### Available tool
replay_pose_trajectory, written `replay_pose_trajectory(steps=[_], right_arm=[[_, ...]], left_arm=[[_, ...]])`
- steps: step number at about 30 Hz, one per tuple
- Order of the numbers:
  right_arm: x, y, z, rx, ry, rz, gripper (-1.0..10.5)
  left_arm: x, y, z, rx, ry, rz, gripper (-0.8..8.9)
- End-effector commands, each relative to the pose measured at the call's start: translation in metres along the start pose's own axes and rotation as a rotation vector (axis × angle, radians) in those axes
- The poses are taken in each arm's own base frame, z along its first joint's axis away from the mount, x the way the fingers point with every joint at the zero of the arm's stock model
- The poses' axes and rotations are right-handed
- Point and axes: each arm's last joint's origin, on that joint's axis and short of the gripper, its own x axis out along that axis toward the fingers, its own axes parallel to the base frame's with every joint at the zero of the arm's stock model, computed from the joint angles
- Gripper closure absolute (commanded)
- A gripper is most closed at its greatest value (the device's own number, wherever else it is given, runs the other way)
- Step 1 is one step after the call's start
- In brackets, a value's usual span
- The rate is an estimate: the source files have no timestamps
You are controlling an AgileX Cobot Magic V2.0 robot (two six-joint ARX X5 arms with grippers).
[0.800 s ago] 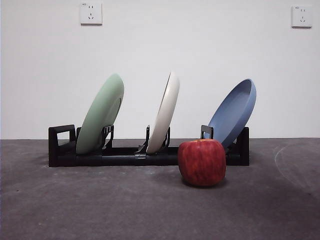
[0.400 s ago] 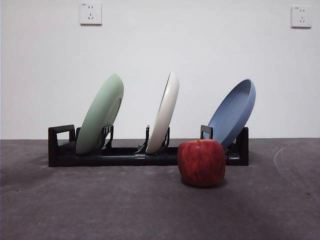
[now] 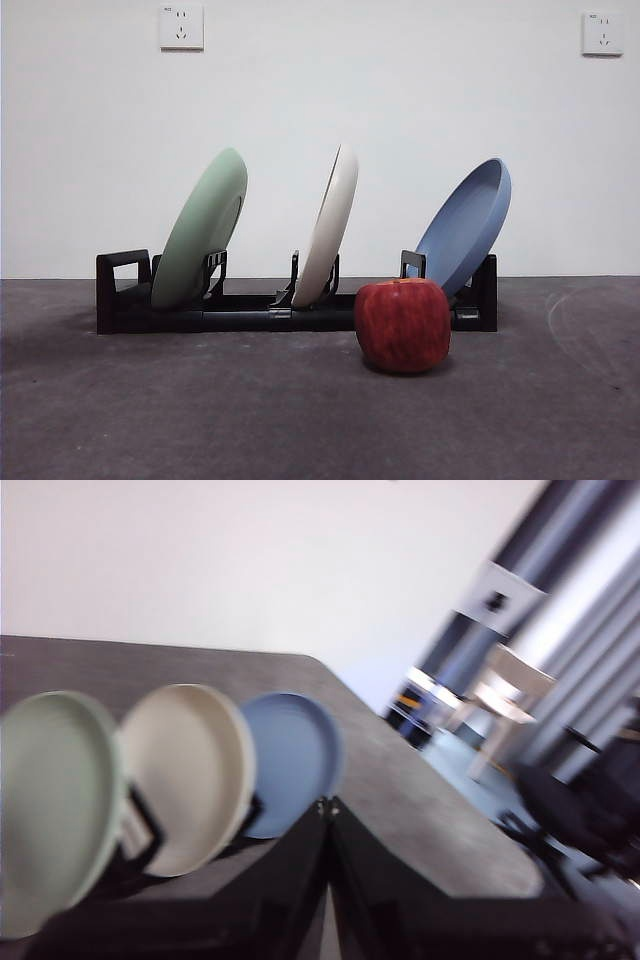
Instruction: Take the green plate from the plate rack,put the plate on the table,take the apple from the table,put the apple in the plate
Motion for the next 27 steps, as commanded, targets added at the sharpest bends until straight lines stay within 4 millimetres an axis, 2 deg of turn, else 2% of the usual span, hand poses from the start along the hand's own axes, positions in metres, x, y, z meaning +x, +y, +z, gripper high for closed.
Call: replay_pose_trajectory(steps=[1, 2, 5, 7, 12, 18, 27], right_arm=[[0.009, -0.004, 0.011, 0.055, 0.06, 0.029, 8.2], [0.011, -0.006, 0.013, 0.064, 0.079, 0.031, 7.7], [0.018, -0.011, 0.018, 0.074, 0.138, 0.014, 6.6], [0.022, -0.012, 0.02, 0.081, 0.171, -0.005, 5.9], [0.037, -0.017, 0.018, 0.087, 0.224, -0.041, 4.4], [0.058, -0.016, 0.009, 0.08, 0.279, -0.034, 4.4], [0.088, -0.011, -0.005, 0.077, 0.355, -0.013, 4.4]], left_arm=[[0.005, -0.003, 0.016, 0.035, 0.044, -0.019, 7.99], [0.006, -0.003, 0.02, 0.039, 0.059, -0.015, 7.57], [0.013, -0.003, 0.031, 0.045, 0.101, -0.002, 5.45], [0.02, -0.001, 0.035, 0.032, 0.121, 0.027, 4.52], [0.042, 0.012, 0.035, 0.02, 0.162, 0.109, 4.35], [0.083, 0.029, 0.028, 0.028, 0.216, 0.234, 4.35], [0.159, 0.059, 0.019, 0.059, 0.246, 0.276, 4.35]])
